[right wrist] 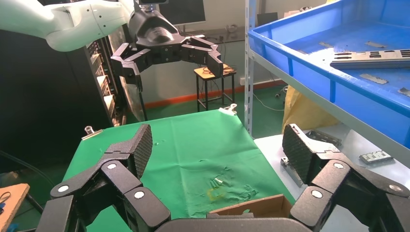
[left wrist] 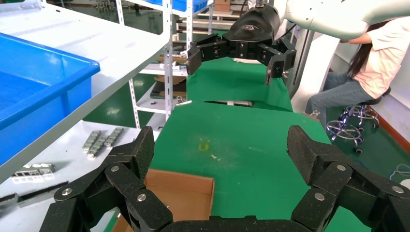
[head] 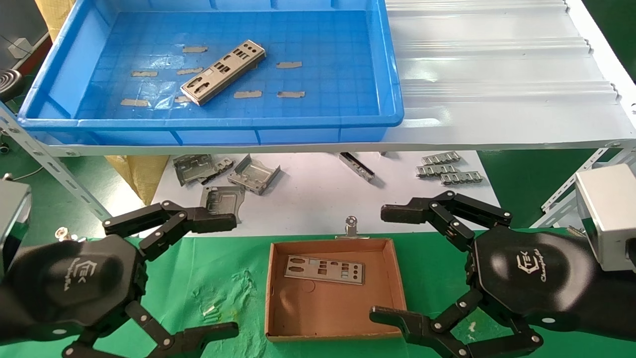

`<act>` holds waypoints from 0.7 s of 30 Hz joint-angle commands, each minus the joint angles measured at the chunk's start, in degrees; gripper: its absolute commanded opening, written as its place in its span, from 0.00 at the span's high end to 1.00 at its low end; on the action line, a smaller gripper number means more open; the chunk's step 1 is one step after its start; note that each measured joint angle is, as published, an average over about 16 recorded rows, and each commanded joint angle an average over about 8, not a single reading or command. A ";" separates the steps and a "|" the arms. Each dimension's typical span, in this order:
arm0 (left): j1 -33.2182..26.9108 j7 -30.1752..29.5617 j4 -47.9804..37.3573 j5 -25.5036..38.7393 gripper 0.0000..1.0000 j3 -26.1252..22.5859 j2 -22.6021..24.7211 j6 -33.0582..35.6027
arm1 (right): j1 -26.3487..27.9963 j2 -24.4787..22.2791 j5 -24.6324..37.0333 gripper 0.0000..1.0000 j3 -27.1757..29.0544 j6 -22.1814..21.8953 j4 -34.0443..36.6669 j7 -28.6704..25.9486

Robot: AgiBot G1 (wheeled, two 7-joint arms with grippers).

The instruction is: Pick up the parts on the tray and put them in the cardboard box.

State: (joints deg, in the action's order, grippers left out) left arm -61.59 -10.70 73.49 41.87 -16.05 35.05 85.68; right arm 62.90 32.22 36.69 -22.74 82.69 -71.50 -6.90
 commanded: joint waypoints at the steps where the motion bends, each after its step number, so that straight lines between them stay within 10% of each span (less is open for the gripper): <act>1: 0.00 0.00 0.00 0.00 0.00 0.00 0.00 0.00 | 0.00 0.00 0.00 0.00 0.00 0.00 0.00 0.00; 21: 0.00 0.00 0.00 0.00 0.00 0.00 0.00 0.00 | 0.00 0.00 0.00 0.00 0.00 0.00 0.00 0.00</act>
State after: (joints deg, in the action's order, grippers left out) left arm -61.59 -10.70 73.49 41.87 -16.05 35.05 85.68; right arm 62.90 32.22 36.69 -22.74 82.69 -71.50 -6.90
